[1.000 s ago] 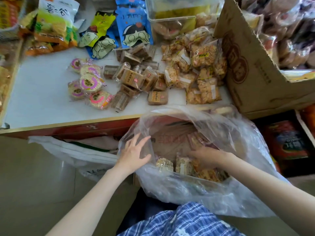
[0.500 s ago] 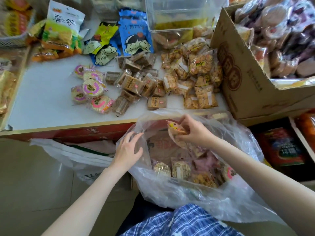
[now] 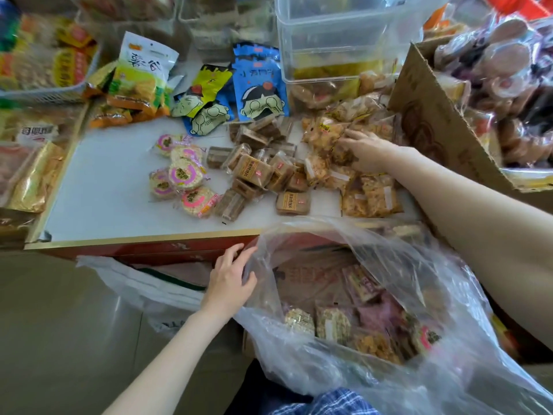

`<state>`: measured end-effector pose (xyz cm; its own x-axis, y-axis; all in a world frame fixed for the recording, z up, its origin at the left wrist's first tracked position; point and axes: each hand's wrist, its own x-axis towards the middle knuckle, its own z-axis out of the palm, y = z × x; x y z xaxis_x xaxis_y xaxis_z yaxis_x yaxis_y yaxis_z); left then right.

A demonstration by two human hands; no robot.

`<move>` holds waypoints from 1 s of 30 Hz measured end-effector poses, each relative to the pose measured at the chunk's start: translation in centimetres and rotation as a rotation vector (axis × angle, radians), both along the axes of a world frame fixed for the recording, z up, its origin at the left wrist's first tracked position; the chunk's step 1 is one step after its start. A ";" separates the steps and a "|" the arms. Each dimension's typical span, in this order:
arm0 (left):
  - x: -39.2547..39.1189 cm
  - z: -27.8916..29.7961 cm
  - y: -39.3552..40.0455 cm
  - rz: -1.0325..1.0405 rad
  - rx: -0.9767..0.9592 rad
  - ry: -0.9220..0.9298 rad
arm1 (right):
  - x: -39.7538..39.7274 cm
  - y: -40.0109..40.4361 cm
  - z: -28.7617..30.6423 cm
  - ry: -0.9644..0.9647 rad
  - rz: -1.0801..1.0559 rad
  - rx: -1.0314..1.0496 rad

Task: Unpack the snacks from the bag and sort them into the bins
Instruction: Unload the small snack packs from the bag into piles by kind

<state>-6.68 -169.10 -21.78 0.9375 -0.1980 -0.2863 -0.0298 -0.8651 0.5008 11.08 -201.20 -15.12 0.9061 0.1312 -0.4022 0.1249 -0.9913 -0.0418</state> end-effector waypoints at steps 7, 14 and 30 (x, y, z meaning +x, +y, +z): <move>0.5 -0.1 1.3 0.008 0.020 0.009 | -0.5 1.8 -0.3 0.022 -0.070 0.072; 0.6 -0.3 -0.4 -0.058 -0.024 0.004 | -10.3 1.5 0.8 -0.113 -0.106 0.369; -5.2 -1.4 -8.2 -0.438 0.060 0.238 | -28.0 -11.0 -6.9 0.119 -0.146 -0.143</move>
